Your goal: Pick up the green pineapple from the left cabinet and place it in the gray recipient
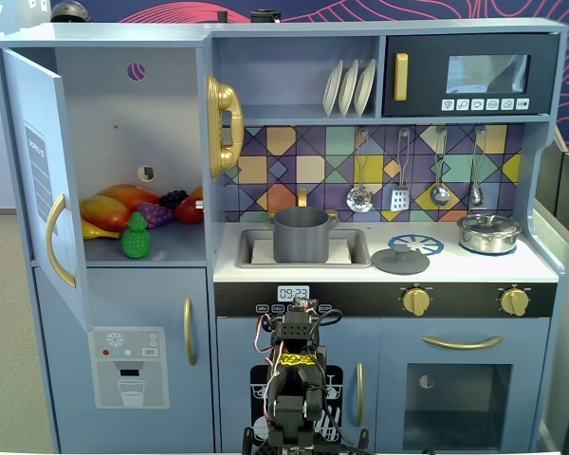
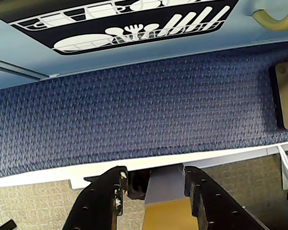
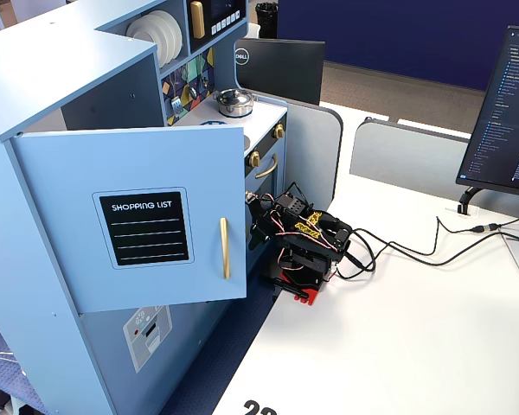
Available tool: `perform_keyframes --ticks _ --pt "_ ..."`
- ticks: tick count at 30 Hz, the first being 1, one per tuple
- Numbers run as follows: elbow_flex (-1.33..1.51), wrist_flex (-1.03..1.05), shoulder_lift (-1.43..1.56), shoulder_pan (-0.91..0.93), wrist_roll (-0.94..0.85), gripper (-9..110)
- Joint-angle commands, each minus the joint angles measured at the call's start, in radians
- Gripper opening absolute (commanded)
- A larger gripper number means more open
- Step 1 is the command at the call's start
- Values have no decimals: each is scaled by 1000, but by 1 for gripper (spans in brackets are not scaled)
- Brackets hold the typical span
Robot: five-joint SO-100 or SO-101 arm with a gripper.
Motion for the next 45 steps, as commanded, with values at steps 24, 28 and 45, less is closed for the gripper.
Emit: perform_keyframes --ticks 24,28,45 --pt "-272 -1466 -431 -811 104 0" --pt "-508 -1401 -503 -907 121 0" --pt "-784 -1479 -845 -877 -51 42"
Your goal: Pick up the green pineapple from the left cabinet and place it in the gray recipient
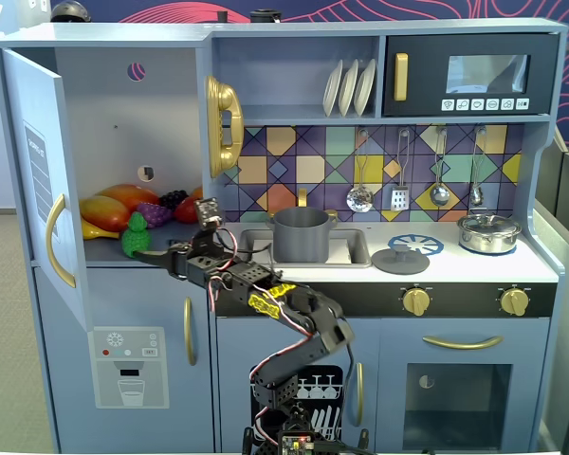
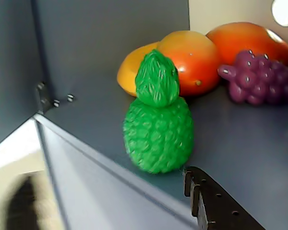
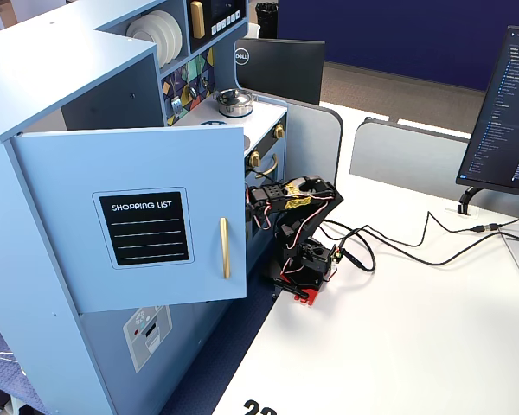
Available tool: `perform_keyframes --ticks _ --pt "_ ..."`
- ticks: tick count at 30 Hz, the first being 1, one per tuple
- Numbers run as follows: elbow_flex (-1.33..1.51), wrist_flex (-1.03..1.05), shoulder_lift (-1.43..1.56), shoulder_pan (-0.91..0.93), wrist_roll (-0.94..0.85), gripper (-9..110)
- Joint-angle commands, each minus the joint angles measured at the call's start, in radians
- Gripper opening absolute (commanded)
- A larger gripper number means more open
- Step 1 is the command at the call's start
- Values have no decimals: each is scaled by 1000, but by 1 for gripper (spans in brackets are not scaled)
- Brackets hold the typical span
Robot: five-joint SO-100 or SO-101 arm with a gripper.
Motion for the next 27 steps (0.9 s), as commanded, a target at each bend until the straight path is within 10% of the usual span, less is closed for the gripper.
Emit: perform_keyframes --ticks 1,27 --pt "-114 -66 -84 12 -26 43" --pt "-500 -216 -603 43 32 40"
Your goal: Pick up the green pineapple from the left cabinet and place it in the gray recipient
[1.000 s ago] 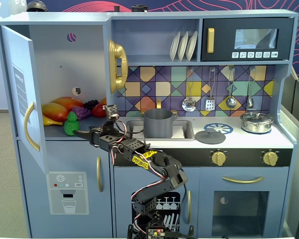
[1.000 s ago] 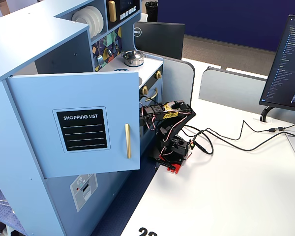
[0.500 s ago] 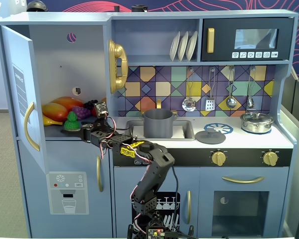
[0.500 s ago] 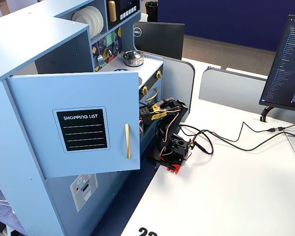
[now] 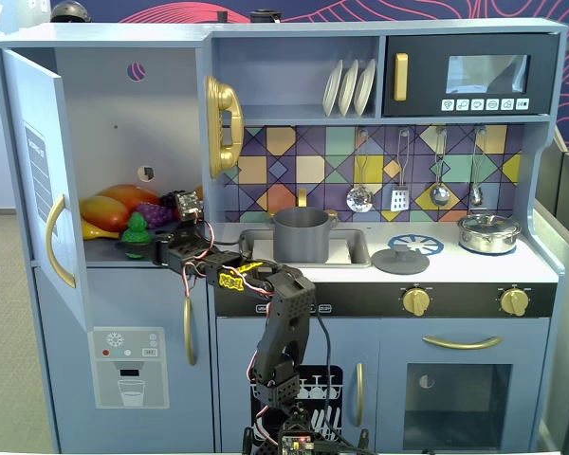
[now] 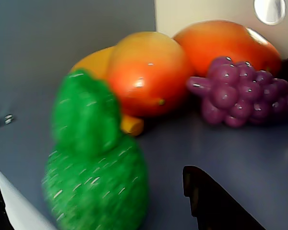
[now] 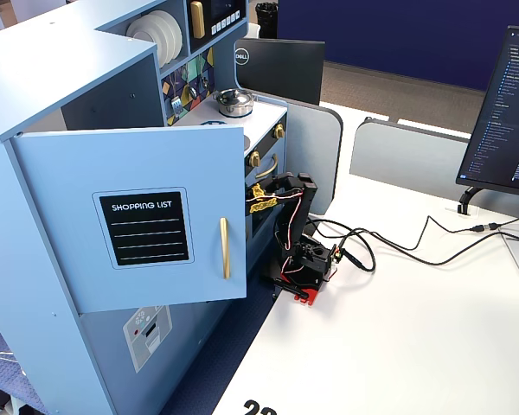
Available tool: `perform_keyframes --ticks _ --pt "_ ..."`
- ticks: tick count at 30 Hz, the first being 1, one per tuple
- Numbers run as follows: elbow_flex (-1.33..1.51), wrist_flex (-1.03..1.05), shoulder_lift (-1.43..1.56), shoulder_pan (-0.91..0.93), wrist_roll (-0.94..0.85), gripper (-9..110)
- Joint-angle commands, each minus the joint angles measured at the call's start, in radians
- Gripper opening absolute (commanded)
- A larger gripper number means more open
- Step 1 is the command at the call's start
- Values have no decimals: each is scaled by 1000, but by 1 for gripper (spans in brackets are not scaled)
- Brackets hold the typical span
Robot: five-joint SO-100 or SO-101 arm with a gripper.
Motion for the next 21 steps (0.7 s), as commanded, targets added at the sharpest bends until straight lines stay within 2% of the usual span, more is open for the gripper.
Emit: perform_keyframes --ticks 1,8,9,16,21 --pt "-143 -15 -51 -29 0 38" --pt "-192 43 -89 -77 -57 2" --pt "-195 41 -91 -80 -64 0" --pt "-195 2 34 -91 -100 0" --pt "-83 -133 239 -60 -101 0"
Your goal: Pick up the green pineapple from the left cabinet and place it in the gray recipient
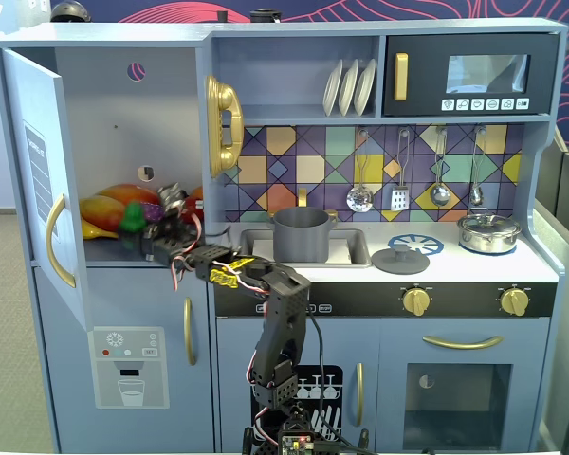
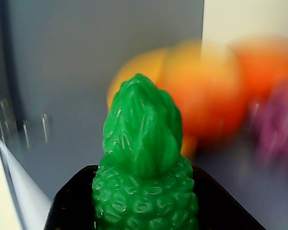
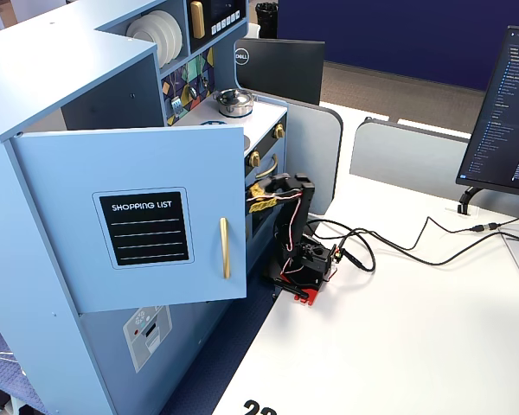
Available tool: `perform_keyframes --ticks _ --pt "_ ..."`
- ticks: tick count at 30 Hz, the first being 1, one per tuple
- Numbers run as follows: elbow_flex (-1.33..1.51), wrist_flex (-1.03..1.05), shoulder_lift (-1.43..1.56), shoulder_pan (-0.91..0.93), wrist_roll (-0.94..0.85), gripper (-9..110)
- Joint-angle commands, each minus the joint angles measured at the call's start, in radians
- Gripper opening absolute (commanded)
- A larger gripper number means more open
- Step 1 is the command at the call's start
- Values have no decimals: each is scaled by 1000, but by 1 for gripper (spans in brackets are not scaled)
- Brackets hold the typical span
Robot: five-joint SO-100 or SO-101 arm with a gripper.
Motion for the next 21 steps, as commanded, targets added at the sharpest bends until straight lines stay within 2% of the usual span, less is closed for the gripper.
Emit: perform_keyframes --ticks 1,4,12,21 --pt "58 -167 229 26 -8 0" --pt "152 -268 351 51 -23 0" --pt "225 -296 597 144 -51 0" --pt "163 -114 726 402 48 0"
